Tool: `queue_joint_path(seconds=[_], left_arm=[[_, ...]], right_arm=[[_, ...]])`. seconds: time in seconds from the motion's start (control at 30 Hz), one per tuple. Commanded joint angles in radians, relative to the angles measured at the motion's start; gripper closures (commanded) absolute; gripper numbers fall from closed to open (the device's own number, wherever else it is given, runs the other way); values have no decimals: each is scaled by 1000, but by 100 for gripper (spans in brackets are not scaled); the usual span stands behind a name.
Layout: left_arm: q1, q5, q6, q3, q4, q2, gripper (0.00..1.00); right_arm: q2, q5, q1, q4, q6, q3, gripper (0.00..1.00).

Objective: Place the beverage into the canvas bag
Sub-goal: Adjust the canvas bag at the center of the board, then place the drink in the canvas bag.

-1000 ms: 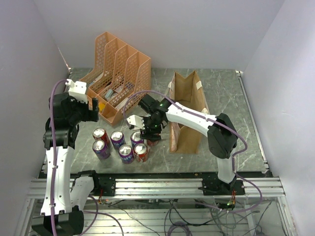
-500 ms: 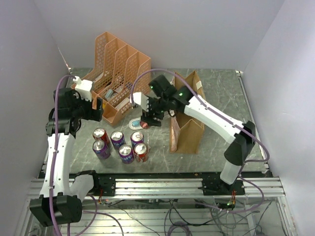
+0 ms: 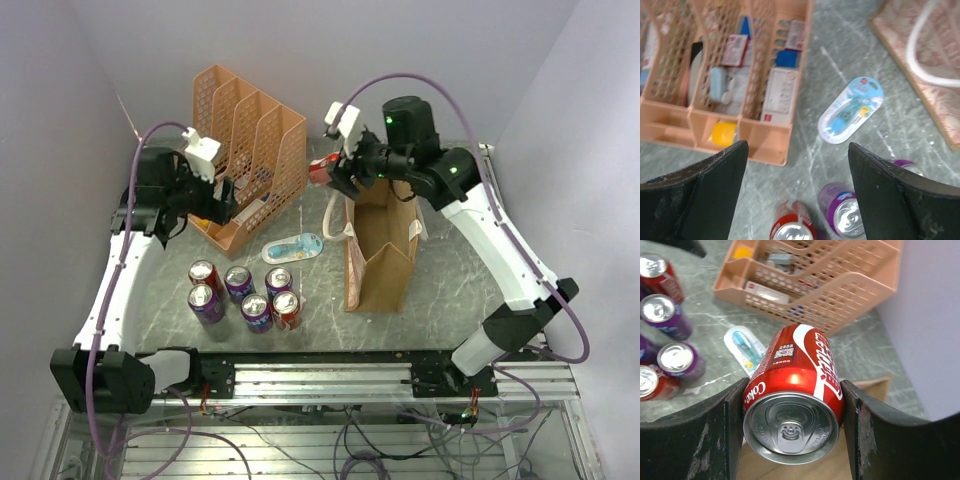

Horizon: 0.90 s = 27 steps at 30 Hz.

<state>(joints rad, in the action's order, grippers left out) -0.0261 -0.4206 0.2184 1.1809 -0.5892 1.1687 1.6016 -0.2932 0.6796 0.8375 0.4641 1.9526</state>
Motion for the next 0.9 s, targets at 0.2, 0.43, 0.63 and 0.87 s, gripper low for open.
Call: queue_joint_path(seconds=[0.2,0.43,0.63,0.87], left_arm=[[-249,-93,-275,202,172,166,13],[-409,-80,-451,319,263,306,14],[-525,13,-570,399,298,437,17],[-577,13,-700,479,313,586,22]], right_arm=[[-148,155,-122,-125,-106,-109,73],[-194,140,-197,-137,-132,-217,73],[-189,85,-258,-129,-122,-265,73],[-178,76,-291,-123,-110,-315,73]])
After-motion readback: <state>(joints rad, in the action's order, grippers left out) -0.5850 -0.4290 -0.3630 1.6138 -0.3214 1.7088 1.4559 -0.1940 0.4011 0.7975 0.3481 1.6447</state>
